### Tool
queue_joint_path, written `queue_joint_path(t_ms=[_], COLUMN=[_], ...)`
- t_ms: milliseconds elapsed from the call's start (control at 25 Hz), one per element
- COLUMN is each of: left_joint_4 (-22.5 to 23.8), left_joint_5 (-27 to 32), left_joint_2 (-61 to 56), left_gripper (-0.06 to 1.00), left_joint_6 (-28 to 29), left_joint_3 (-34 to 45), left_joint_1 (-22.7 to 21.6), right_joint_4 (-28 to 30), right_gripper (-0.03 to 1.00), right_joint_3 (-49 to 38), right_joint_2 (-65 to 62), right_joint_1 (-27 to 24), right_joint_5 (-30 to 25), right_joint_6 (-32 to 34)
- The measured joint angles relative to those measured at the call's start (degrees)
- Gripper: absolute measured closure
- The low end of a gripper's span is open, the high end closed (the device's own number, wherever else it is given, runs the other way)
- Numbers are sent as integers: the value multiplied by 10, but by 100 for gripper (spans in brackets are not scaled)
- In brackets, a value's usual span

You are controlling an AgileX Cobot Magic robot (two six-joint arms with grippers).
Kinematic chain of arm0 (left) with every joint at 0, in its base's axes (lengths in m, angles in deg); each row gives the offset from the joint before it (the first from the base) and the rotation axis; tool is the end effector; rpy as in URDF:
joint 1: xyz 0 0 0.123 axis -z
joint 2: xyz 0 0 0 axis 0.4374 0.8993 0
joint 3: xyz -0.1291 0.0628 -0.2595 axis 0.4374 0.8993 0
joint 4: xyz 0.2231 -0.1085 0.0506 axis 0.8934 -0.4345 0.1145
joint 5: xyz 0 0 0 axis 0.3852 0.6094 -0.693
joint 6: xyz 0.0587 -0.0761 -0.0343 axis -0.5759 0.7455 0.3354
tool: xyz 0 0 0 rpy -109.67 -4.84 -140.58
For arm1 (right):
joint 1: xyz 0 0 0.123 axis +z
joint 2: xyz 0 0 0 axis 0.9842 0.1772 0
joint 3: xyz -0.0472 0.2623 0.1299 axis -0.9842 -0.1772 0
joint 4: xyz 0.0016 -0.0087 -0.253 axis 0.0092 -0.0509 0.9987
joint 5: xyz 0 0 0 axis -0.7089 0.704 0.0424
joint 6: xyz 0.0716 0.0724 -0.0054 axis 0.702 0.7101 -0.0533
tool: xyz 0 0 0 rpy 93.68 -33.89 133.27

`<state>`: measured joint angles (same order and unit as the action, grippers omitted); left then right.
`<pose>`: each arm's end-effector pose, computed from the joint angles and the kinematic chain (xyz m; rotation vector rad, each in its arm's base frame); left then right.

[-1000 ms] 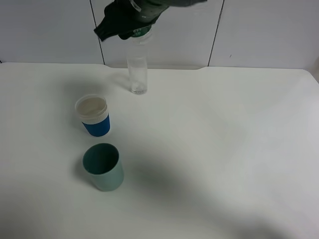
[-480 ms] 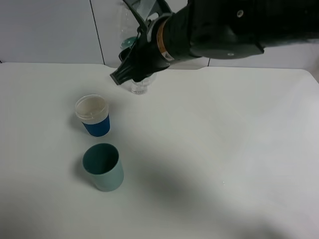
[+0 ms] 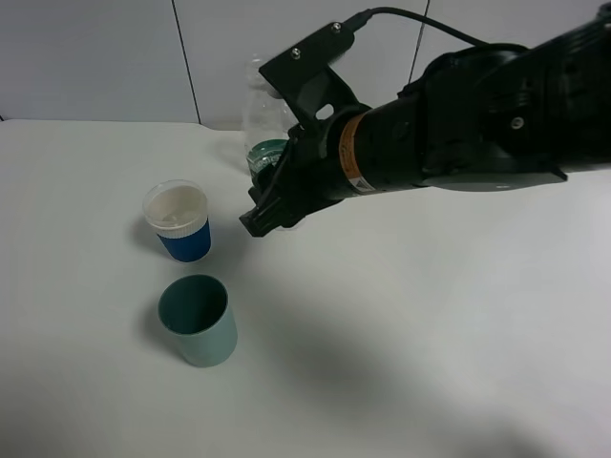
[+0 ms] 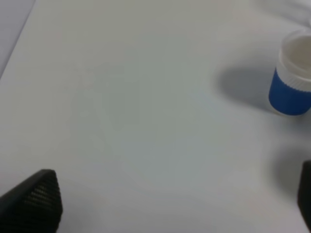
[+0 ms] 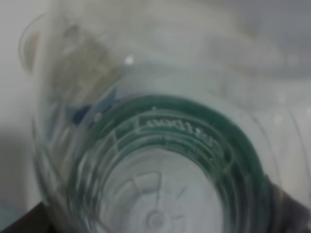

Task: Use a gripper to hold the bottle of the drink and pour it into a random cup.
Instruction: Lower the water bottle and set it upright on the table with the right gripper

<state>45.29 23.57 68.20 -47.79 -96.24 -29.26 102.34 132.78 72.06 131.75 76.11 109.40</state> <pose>-0.0074 0.0012 0.2767 -0.0594 2.0209 0.0588 0.2224 0.2650 0.2375 -0.8627 2.0962 0.3959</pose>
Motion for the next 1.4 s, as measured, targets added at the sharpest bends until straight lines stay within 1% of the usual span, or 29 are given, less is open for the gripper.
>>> queue_joint_path(t_ms=[200, 320, 560, 760, 960, 1040, 1120, 1200, 1240, 1400], left_joint_4=[0, 0, 0, 0, 0, 0, 0, 0, 0, 1], left_joint_5=[0, 0, 0, 0, 0, 0, 0, 0, 0, 0], left_joint_2=[0, 0, 0, 0, 0, 0, 0, 0, 0, 0], left_gripper=[-4, -4, -4, -4, -4, -4, -4, -4, -4, -4], left_joint_6=[0, 0, 0, 0, 0, 0, 0, 0, 0, 0], left_joint_3=[0, 0, 0, 0, 0, 0, 0, 0, 0, 0], left_joint_1=[0, 0, 0, 0, 0, 0, 0, 0, 0, 0], right_joint_4=[-14, -13, 13, 24, 34, 9, -41, -108, -152, -274], right_gripper=[40, 40, 40, 40, 40, 40, 40, 40, 40, 40], right_joint_3=[-50, -81, -125, -162, -175, -177, -178, -178, -178, -178], right_joint_2=[-27, -43, -55, -56, -56, -56, -56, -56, -56, -56], right_joint_1=[-23, -35, -44, -64, -64, -68, -78, -85, -85, -87], right_joint_5=[21, 46, 73, 105, 110, 112, 118, 125, 132, 141], right_joint_6=[0, -8, -25, -27, -31, -53, -96, -158, -205, -341])
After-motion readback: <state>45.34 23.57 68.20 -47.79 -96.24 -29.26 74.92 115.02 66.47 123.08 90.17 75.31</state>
